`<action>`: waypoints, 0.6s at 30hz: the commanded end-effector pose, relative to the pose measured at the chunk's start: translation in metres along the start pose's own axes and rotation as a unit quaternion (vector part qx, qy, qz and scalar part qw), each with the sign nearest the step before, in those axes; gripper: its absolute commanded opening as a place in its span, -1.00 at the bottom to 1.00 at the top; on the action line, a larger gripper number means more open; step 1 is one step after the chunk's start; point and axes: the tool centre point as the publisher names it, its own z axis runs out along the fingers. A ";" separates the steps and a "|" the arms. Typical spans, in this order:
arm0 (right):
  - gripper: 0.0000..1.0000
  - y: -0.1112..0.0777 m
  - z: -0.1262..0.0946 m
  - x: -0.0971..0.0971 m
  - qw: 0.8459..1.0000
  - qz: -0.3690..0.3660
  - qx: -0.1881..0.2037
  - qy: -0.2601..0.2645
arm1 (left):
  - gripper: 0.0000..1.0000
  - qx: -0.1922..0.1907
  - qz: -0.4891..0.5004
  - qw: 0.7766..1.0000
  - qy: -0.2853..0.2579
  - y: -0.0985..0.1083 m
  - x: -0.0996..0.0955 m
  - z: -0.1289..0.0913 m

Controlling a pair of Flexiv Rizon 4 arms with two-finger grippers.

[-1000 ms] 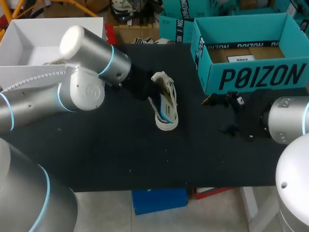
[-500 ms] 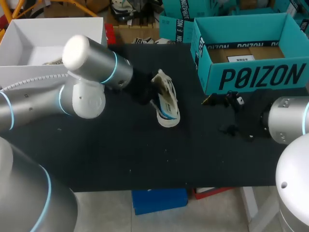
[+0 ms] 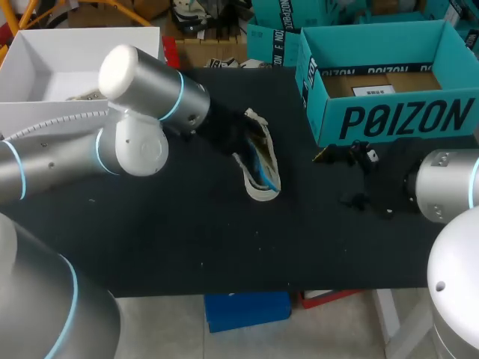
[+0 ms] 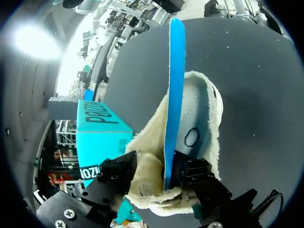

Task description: Take the shoe out of the shoebox, open the shoe tongue, remove and reinsert the insole, then place the shoe into the shoebox

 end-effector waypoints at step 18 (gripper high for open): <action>1.00 -0.007 0.001 -0.006 0.997 0.007 -0.078 0.006 | -0.44 0.092 0.018 0.996 0.010 -0.035 0.003 -0.010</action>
